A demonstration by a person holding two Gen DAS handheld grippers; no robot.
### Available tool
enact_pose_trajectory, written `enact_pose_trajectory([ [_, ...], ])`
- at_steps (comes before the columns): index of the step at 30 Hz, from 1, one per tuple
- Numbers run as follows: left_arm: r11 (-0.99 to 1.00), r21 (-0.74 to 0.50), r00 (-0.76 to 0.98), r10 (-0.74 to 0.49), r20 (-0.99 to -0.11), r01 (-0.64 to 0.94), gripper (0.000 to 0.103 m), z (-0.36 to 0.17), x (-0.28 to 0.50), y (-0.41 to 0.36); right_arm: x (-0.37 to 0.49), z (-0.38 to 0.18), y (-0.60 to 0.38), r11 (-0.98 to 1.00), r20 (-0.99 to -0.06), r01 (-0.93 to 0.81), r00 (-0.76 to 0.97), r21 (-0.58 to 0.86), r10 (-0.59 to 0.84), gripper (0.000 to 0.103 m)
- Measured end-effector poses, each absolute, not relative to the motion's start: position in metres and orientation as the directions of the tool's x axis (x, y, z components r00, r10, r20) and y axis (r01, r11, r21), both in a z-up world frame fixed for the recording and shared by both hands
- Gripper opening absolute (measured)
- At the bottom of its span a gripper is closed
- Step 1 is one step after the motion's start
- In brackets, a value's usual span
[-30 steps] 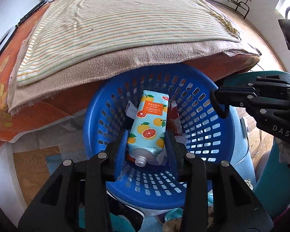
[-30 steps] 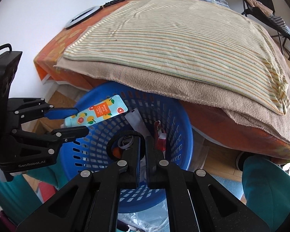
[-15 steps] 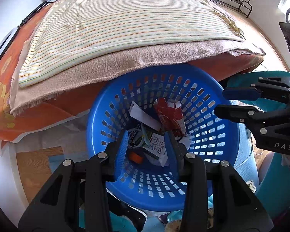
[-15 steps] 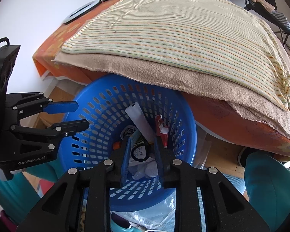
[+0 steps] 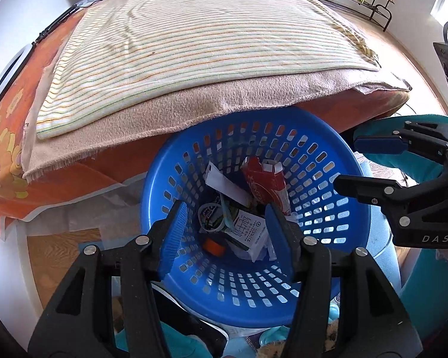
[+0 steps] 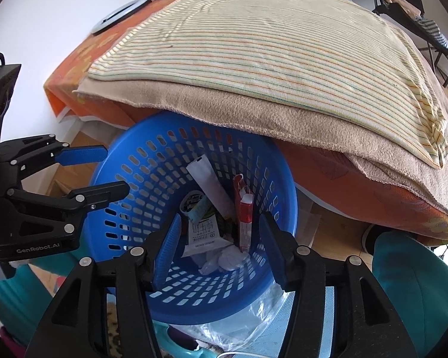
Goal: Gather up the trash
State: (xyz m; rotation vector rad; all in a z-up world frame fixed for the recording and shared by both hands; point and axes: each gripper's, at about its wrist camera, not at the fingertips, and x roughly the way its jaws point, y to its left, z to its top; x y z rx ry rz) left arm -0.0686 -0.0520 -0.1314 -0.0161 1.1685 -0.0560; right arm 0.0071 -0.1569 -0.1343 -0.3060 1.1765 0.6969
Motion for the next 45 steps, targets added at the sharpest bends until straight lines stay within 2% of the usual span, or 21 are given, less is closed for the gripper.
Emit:
enact_pose_trajectory([
  [2, 0.999, -0.045, 0.396, -0.053, -0.917, 0.028, 0.062, -0.129, -0.068, -0.051, 0.007, -0.132, -0.157, 0.757, -0.917, -0.643, 0.221, 0.118, 0.331, 0.063],
  [4, 0.999, -0.045, 0.400, -0.050, -0.915, 0.022, 0.063, -0.126, -0.067, -0.051, 0.007, -0.129, -0.158, 0.758, -0.914, -0.643, 0.233, 0.111, 0.331, 0.065],
  [9, 0.999, -0.051, 0.419, -0.045, -0.907, -0.003, 0.068, -0.115, -0.064, -0.047, 0.008, -0.120, -0.157, 0.764, -0.911, -0.641, 0.265, 0.078, 0.315, 0.065],
  [18, 0.998, -0.047, 0.529, -0.020, -0.849, -0.036, 0.069, -0.065, -0.051, -0.039, 0.017, -0.084, -0.165, 0.772, -0.878, -0.629, 0.317, 0.090, 0.360, 0.065],
  [21, 0.998, -0.037, 0.574, -0.005, -0.819, -0.044, 0.076, -0.044, -0.044, -0.033, 0.020, -0.070, -0.166, 0.771, -0.862, -0.632, 0.344, 0.081, 0.373, 0.065],
  [25, 0.999, -0.024, 0.627, 0.011, -0.779, -0.048, 0.076, -0.015, -0.035, -0.026, 0.029, -0.050, -0.168, 0.771, -0.834, -0.630, 0.370, 0.098, 0.408, 0.066],
  [27, 0.998, -0.023, 0.651, 0.016, -0.759, -0.052, 0.081, -0.002, -0.028, -0.024, 0.034, -0.040, -0.168, 0.773, -0.819, -0.628, 0.393, 0.094, 0.418, 0.066],
  [32, 0.998, -0.035, 0.715, 0.017, -0.699, -0.058, 0.085, 0.033, -0.009, -0.018, 0.053, -0.011, -0.167, 0.784, -0.768, -0.615, 0.463, 0.081, 0.443, 0.075],
  [35, 0.996, -0.059, 0.749, 0.009, -0.663, -0.064, 0.089, 0.050, 0.002, -0.013, 0.069, 0.005, -0.167, 0.795, -0.734, -0.600, 0.501, 0.086, 0.458, 0.076],
  [38, 0.996, -0.062, 0.770, 0.010, -0.638, -0.064, 0.094, 0.060, 0.013, -0.009, 0.087, 0.016, -0.165, 0.805, -0.706, -0.583, 0.524, 0.112, 0.477, 0.077],
  [45, 0.991, -0.091, 0.761, 0.019, -0.648, -0.102, 0.095, 0.055, 0.036, 0.004, 0.117, 0.019, -0.162, 0.812, -0.660, -0.563, 0.553, 0.153, 0.508, 0.079],
])
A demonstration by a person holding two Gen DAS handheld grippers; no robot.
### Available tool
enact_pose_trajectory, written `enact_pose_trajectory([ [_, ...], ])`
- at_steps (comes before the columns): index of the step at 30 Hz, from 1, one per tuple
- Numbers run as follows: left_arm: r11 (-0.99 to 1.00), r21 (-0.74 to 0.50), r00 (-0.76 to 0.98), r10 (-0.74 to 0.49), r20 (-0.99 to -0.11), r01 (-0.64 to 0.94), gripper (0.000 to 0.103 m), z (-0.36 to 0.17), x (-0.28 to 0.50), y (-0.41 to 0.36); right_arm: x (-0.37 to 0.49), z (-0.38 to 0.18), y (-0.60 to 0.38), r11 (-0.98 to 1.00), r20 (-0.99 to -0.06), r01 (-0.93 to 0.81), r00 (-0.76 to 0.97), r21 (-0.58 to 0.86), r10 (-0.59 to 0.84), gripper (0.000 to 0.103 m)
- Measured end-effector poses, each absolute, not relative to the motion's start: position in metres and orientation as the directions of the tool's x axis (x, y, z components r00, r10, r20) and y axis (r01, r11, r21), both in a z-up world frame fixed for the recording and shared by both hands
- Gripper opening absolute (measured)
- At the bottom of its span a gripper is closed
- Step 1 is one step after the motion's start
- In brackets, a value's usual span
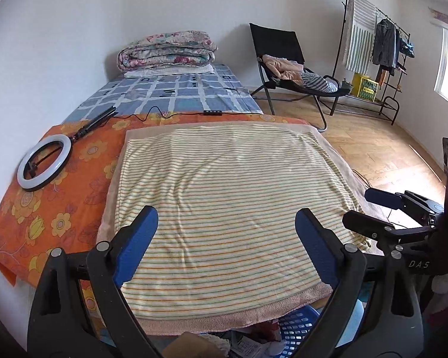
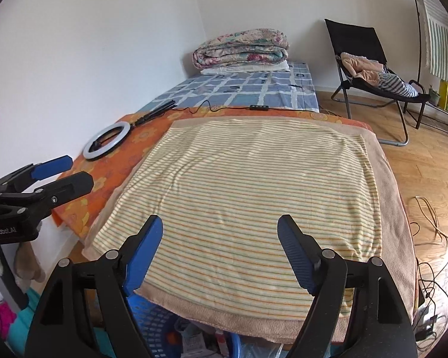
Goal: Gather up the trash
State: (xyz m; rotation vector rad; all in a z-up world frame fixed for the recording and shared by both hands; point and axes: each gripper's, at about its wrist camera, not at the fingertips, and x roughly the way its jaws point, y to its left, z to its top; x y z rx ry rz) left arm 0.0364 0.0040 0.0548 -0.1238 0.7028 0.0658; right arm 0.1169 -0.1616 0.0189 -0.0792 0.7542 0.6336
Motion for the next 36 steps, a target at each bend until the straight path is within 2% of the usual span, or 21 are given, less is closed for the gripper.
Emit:
enact_pose_trajectory([
  [6, 0.983, -0.134, 0.723, -0.005, -0.691, -0.121, 0.095, 0.039, 0.042, 0.011, 0.135, 0.005, -0.168, 0.810, -0.663, -0.536, 0.520, 0.238, 0.539, 0.079],
  [10, 0.983, -0.133, 0.730, 0.001, -0.684, -0.126, 0.100, 0.038, 0.042, 0.011, 0.140, -0.001, -0.169, 0.826, -0.679, -0.517, 0.525, 0.225, 0.513, 0.079],
  [17, 0.989, -0.087, 0.714, 0.027, -0.699, -0.122, 0.101, 0.032, 0.045, 0.009, 0.136, -0.002, -0.163, 0.828, -0.684, -0.521, 0.528, 0.208, 0.504, 0.079],
  [36, 0.988, -0.074, 0.717, 0.048, -0.696, -0.138, 0.101, 0.028, 0.046, 0.013, 0.133, -0.008, -0.156, 0.832, -0.706, -0.525, 0.519, 0.182, 0.482, 0.079],
])
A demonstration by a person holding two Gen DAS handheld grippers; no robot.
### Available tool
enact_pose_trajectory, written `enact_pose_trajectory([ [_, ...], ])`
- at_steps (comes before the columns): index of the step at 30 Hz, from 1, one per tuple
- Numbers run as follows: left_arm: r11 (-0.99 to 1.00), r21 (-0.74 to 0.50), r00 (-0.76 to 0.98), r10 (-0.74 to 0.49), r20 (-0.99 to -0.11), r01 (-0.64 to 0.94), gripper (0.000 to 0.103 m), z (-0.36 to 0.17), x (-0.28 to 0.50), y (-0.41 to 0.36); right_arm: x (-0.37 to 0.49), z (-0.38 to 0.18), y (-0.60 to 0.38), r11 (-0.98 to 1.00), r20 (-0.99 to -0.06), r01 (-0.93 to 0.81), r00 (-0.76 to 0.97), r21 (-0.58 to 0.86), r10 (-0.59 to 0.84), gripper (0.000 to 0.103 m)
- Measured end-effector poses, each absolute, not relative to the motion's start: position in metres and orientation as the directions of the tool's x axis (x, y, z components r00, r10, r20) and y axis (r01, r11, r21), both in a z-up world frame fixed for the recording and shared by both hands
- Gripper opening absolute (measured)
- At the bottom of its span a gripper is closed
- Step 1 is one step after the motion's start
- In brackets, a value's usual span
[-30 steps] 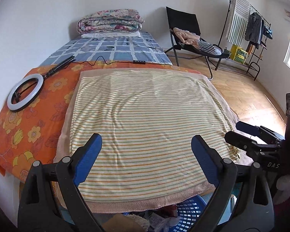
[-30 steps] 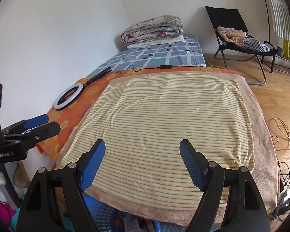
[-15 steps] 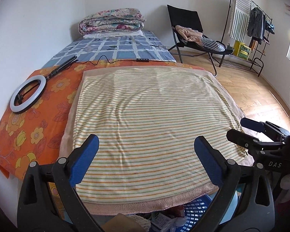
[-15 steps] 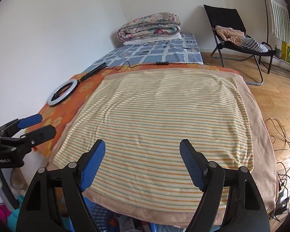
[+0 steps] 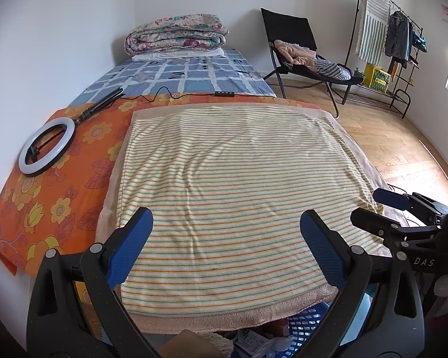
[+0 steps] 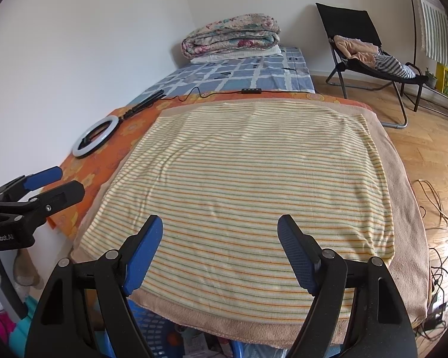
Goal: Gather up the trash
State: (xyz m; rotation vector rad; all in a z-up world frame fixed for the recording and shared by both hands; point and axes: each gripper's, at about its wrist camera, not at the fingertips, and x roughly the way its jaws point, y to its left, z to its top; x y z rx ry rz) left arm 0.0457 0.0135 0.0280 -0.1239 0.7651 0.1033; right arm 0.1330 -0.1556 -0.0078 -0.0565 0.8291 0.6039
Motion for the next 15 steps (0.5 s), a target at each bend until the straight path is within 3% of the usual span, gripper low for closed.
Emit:
enact_pose_trajectory([
  [15, 0.988, -0.074, 0.716, 0.047, -0.696, -0.137, 0.101, 0.0269, 0.0450, 0.0143, 0.1332, -0.0090, -0.1547, 0.837, -0.708, -0.516, 0.522, 0.183, 0.477, 0.079],
])
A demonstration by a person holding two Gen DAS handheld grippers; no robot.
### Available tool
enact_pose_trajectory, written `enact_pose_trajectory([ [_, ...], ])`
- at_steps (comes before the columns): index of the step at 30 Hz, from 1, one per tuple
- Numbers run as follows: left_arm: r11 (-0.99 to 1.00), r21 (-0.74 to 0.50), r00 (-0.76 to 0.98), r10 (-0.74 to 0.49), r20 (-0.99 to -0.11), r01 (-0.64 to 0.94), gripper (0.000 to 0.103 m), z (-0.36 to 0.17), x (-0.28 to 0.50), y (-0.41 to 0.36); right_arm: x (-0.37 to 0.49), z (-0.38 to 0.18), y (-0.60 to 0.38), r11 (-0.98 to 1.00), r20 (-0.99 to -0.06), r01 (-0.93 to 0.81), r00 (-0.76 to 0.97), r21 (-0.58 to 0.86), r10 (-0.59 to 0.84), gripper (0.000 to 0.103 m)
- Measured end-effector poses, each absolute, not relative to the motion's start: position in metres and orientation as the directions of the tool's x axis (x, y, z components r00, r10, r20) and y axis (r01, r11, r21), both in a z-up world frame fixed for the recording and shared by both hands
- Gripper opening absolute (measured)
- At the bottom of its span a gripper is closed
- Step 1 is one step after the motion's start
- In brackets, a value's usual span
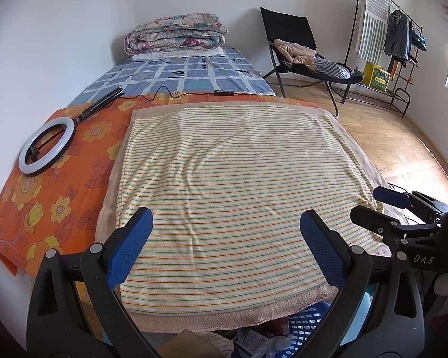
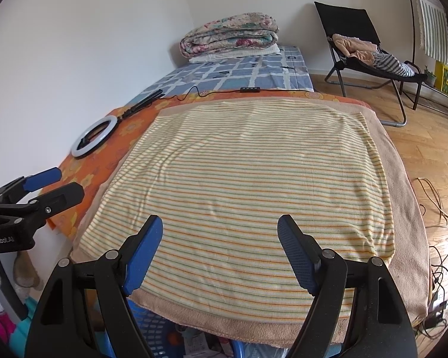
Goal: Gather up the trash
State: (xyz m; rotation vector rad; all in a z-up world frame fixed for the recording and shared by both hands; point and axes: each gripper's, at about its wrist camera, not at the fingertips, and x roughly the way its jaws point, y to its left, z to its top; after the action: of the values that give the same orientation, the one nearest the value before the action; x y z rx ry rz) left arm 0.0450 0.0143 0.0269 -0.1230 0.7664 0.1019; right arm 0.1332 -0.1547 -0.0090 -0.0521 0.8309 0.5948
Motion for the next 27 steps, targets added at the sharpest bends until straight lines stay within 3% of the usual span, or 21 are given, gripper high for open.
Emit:
enact_pose_trajectory([
  [27, 0.988, -0.062, 0.713, 0.057, -0.699, -0.140, 0.101, 0.0229, 0.0427, 0.0175, 0.1306, -0.0105, -0.1550, 0.840, -0.710, -0.517, 0.530, 0.163, 0.464, 0.079],
])
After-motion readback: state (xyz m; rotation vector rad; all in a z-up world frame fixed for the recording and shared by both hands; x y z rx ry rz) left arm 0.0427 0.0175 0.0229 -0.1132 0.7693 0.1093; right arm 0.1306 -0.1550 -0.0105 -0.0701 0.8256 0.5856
